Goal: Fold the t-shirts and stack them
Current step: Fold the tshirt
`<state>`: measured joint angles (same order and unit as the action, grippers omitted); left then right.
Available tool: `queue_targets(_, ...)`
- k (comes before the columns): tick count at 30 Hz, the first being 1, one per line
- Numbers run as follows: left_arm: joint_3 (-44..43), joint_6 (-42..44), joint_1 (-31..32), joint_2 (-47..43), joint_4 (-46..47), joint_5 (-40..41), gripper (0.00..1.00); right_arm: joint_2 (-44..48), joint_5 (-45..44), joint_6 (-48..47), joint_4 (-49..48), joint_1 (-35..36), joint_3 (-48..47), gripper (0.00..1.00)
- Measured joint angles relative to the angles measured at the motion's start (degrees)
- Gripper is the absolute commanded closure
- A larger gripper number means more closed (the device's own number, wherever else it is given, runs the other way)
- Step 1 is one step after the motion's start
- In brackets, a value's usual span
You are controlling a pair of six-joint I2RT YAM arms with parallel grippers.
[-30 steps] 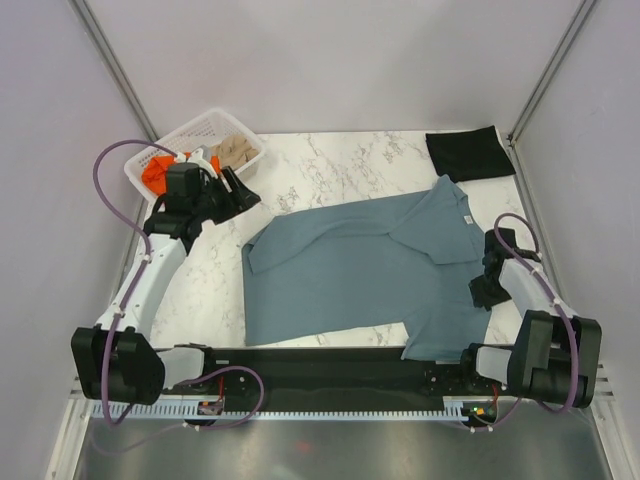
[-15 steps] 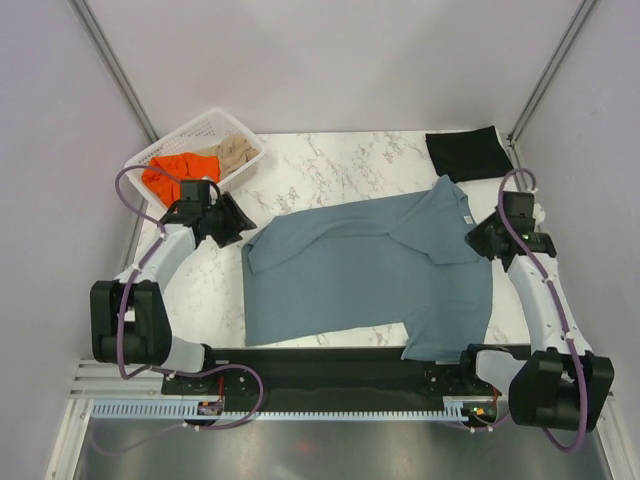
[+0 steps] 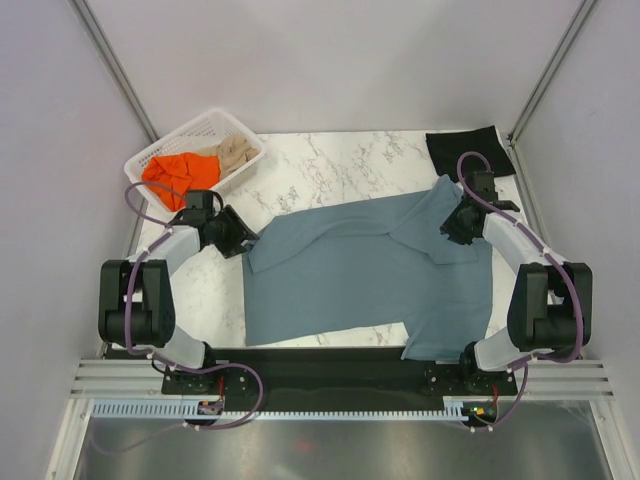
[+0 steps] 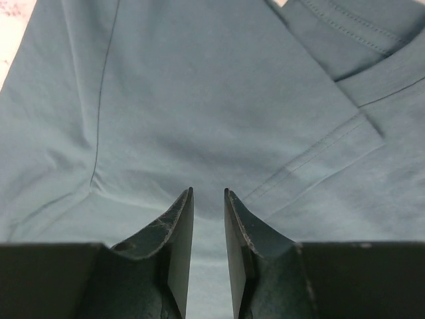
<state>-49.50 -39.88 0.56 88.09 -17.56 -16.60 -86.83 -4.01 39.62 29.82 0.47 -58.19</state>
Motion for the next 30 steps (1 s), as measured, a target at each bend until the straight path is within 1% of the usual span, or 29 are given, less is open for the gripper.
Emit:
queue_targets(11,-1.6,-2.4,2.2,5.3,2.4,1.7,0.42,-1.0,-0.8,0.7,-1.2,-0.3,-0.4,0.65)
queue_targets(20,-2.8,-4.1,2.7,5.5,4.4,4.7,0.41,-1.0,1.6,1.2,-5.6,0.6,2.5,0.66)
queue_targets(30,-3.4,-5.3,2.8,5.8,6.2,7.1,0.42,-1.4,1.6,1.1,-7.2,1.1,4.1,0.67)
